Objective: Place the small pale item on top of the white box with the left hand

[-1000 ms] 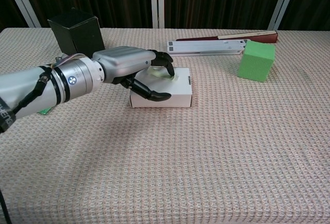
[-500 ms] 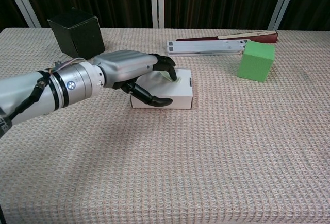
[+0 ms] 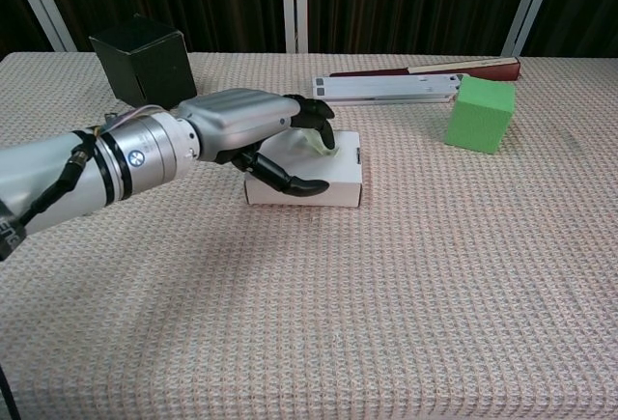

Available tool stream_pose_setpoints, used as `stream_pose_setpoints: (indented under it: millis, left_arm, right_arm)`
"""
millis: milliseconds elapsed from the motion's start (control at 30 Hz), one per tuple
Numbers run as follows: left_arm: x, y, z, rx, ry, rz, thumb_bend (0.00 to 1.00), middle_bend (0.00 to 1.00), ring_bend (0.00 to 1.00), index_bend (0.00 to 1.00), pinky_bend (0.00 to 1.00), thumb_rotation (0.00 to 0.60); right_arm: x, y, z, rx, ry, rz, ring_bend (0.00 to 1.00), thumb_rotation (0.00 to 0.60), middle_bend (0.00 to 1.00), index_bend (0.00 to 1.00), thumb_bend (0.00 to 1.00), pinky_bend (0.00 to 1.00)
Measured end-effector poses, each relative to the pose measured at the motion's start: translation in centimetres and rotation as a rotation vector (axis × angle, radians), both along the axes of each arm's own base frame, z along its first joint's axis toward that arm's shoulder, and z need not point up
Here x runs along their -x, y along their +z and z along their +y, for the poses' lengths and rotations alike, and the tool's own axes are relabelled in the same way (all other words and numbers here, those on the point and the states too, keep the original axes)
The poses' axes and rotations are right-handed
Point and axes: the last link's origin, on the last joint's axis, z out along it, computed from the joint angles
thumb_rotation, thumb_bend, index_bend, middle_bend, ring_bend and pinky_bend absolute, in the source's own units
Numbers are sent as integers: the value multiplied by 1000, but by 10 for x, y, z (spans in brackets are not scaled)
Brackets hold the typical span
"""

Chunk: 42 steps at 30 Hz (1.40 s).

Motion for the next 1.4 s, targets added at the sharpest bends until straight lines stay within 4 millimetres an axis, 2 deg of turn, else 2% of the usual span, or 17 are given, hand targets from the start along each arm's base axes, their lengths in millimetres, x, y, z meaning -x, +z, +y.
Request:
stream_pose_setpoints:
  millis: [500,1400]
  left_arm:
    - [-2,-12,-1,30,5,15,193,35,0,252,135,241]
    - [-8,-12,-1,17,-8,-12,193,35,0,253,135,242]
  right_arm:
    - [2,1,0,1,-5,-1,0,600,0,0,362,0]
    - [6,2,0,8,-11,-4,0,600,0,0,363,0]
